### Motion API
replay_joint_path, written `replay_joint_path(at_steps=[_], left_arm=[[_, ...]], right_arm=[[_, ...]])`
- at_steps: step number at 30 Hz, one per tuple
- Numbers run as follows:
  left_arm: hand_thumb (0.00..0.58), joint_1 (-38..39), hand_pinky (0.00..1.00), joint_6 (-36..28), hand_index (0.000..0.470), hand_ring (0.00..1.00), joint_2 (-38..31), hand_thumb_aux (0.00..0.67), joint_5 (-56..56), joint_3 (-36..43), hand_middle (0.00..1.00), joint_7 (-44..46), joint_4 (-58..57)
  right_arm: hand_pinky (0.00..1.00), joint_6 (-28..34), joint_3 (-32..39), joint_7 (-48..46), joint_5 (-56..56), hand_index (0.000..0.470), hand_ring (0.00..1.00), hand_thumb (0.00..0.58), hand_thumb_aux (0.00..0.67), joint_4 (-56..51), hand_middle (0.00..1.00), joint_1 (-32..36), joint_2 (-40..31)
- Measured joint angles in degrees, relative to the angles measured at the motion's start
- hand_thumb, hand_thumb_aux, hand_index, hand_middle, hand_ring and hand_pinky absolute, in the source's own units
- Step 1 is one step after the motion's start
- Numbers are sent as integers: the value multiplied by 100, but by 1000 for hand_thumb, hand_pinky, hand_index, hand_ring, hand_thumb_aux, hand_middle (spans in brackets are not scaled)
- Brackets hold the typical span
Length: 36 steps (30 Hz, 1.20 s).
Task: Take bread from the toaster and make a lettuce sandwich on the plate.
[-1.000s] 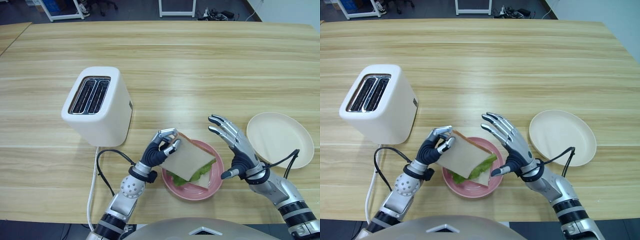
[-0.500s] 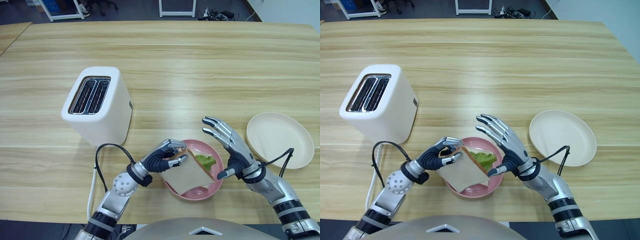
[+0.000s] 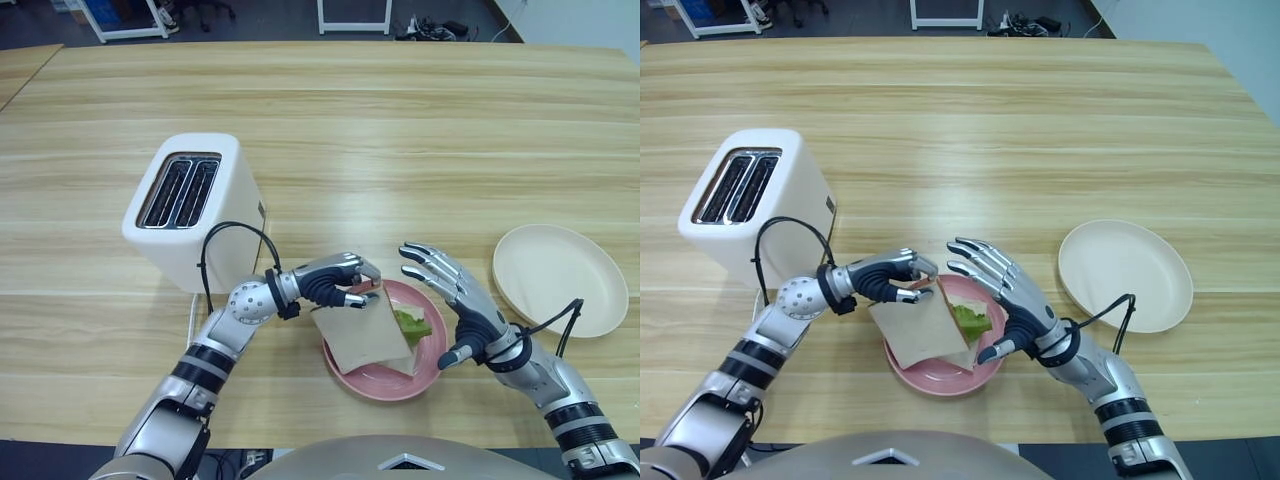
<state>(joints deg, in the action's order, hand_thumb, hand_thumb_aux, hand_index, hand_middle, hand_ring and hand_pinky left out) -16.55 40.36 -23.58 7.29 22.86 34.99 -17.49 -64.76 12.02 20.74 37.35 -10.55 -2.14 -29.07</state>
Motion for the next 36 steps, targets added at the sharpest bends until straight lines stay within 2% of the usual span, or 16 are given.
replay_joint_path(at_steps=[5, 9, 14, 15, 16, 17, 19, 21, 22, 23, 24, 25, 26, 36], left_arm=[[580, -159, 1000, 205, 470, 1000, 294, 670, 161, 204, 1000, 78, -695], [580, -447, 1000, 390, 470, 1000, 550, 670, 614, 251, 1000, -287, -1328], [580, -712, 1000, 544, 470, 1000, 798, 670, 886, 274, 1000, -627, -1791], [578, -747, 1000, 579, 444, 1000, 828, 633, 964, 301, 1000, -667, -1865], [542, -757, 1000, 608, 350, 1000, 857, 499, 979, 319, 1000, -683, -1898], [512, -799, 1000, 639, 310, 1000, 915, 441, 1029, 373, 1000, -699, -1978], [456, -883, 1000, 725, 253, 1000, 974, 360, 1172, 439, 1000, -755, -2087], [434, -948, 1000, 829, 234, 1000, 1005, 334, 1303, 536, 1000, -840, -2209], [352, -957, 1000, 865, 175, 1000, 1027, 250, 1410, 585, 1000, -884, -2292], [212, -969, 1000, 889, 96, 1000, 1039, 137, 1435, 593, 1000, -933, -2334], [128, -1011, 1000, 914, 55, 1000, 1047, 79, 1479, 600, 1000, -983, -2397], [14, -1051, 1000, 913, 6, 1000, 1047, 8, 1534, 611, 1000, -1049, -2444], [0, -1092, 1000, 911, 0, 1000, 1052, 0, 1598, 611, 1000, -1131, -2501], [0, -1334, 992, 709, 0, 992, 1146, 0, 2297, 641, 992, -2188, -2800]], right_arm=[[0, -76, -21, -218, -136, 0, 0, 0, 0, 11, 0, -21, 17], [0, -131, -12, -430, -220, 0, 0, 0, 0, 27, 0, -51, 46], [0, -543, 490, -1156, -894, 0, 0, 0, 0, 206, 0, -302, -406], [0, -582, 598, -1333, -1045, 0, 0, 0, 0, 229, 0, -335, -542], [0, -589, 651, -1439, -1133, 0, 0, 0, 0, 234, 0, -358, -616], [0, -608, 755, -1636, -1285, 0, 0, 0, 0, 246, 0, -377, -753], [0, -623, 868, -1946, -1495, 0, 0, 0, 0, 271, 0, -419, -978], [0, -579, 900, -2214, -1632, 0, 0, 0, 0, 332, 0, -493, -1179], [0, -524, 901, -2351, -1695, 0, 0, 0, 0, 364, 0, -523, -1255], [0, -476, 898, -2429, -1704, 0, 0, 0, 0, 370, 0, -541, -1271], [0, -365, 892, -2527, -1684, 0, 0, 0, 0, 348, 0, -555, -1266], [0, -251, 864, -2568, -1634, 0, 0, 0, 0, 290, 0, -559, -1241], [0, -107, 794, -2588, -1546, 0, 0, 0, 0, 245, 0, -550, -1184], [0, 492, 548, -2505, -574, 0, 0, 0, 0, 237, 0, -634, -997]])
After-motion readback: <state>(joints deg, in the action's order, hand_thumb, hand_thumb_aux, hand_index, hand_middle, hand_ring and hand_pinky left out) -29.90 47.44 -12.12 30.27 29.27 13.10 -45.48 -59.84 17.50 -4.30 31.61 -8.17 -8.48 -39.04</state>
